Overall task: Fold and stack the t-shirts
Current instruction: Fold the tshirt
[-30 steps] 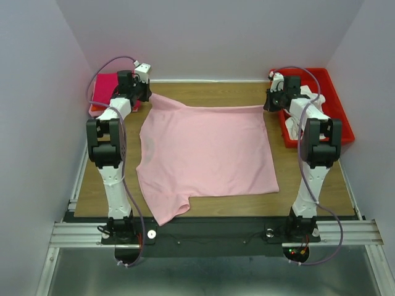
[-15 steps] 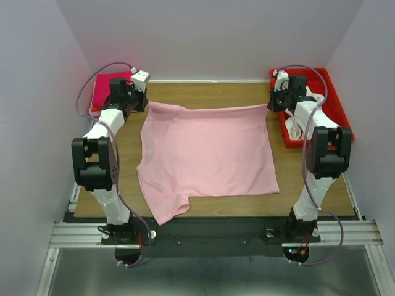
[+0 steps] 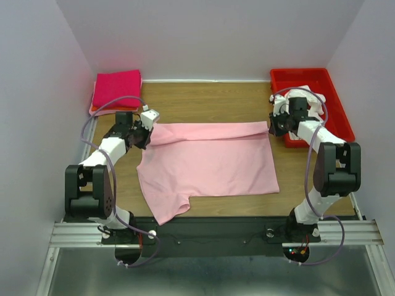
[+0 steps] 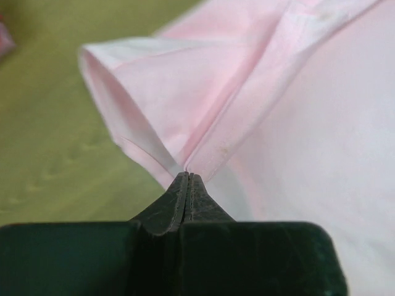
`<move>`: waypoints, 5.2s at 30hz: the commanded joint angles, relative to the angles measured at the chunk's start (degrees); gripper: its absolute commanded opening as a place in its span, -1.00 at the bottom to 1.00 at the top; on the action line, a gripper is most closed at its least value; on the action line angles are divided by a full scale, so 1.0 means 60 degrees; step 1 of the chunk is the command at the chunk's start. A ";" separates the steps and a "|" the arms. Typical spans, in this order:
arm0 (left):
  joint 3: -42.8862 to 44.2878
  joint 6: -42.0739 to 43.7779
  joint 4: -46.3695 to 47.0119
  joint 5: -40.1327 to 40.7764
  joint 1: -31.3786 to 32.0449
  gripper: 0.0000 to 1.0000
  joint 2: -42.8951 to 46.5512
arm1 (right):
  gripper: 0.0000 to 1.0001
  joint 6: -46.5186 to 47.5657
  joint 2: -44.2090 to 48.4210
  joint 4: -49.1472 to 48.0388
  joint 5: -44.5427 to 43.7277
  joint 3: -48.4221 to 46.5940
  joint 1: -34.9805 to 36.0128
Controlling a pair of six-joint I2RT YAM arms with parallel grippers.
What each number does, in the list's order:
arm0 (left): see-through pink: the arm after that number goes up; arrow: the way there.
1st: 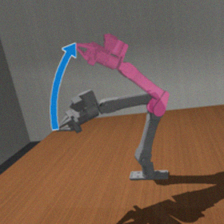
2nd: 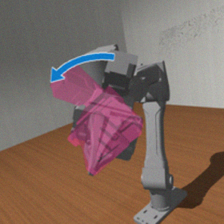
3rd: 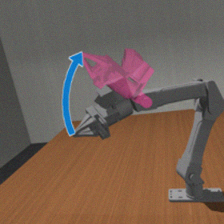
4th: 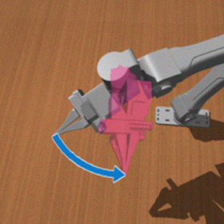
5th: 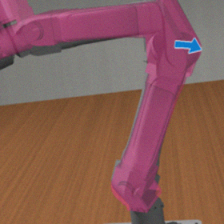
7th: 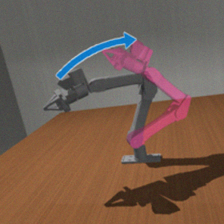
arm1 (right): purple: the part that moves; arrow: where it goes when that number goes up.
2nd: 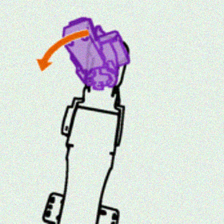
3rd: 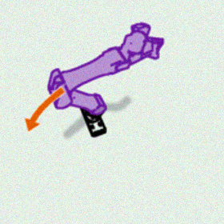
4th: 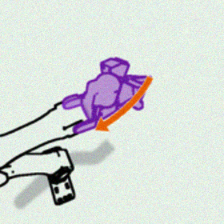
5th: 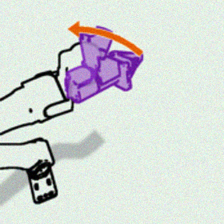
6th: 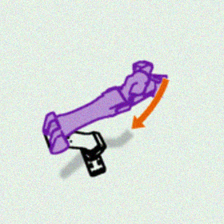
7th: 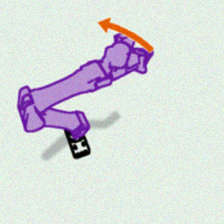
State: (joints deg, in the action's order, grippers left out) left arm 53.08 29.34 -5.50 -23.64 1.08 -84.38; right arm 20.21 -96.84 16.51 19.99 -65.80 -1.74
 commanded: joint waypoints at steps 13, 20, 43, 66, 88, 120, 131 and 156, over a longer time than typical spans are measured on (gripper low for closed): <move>0.0277 0.1306 -0.1953 -0.0600 0.0157 -0.15 -0.0073 | 0.12 0.0866 -0.0253 0.1158 0.0331 -0.0327 0.0085; 0.1422 0.1204 -0.2468 -0.1158 0.0157 0.03 -0.0760 | 0.30 0.0398 -0.0383 0.2110 0.1295 -0.1863 0.0259; 0.1671 0.1394 -0.2922 -0.1832 -0.0107 0.08 -0.2665 | 0.08 -0.3778 -0.5260 0.0911 0.2865 -0.7108 0.4610; 0.1715 0.1584 -0.3097 -0.2330 -0.0620 -0.25 -0.2856 | 0.09 -0.5023 -0.7752 0.0148 0.2924 -0.9307 0.6295; 0.1700 0.1833 -0.3742 -0.2608 -0.0693 -1.00 -0.1992 | -0.73 -0.4965 -0.7152 0.0002 0.3816 -0.8970 0.6383; 0.0674 0.2300 -0.4693 -0.2182 -0.0664 -0.42 -0.0805 | -0.36 -0.4438 -0.5821 0.0016 0.4476 -0.7067 0.6383; 0.2124 0.1659 -0.4332 -0.2770 -0.1045 -0.23 -0.1097 | 0.13 -0.4249 -0.4266 0.0425 0.4141 -0.6114 0.4820; 0.6078 -0.0335 -0.2511 -0.0367 -0.0971 -0.45 -0.5975 | -0.22 -0.1112 -0.3930 0.2155 0.0256 -0.4355 0.2428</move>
State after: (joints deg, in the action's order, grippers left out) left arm 83.26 27.33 -20.01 -28.62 -4.89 -117.56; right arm 11.44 -120.57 28.95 22.57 -89.93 13.96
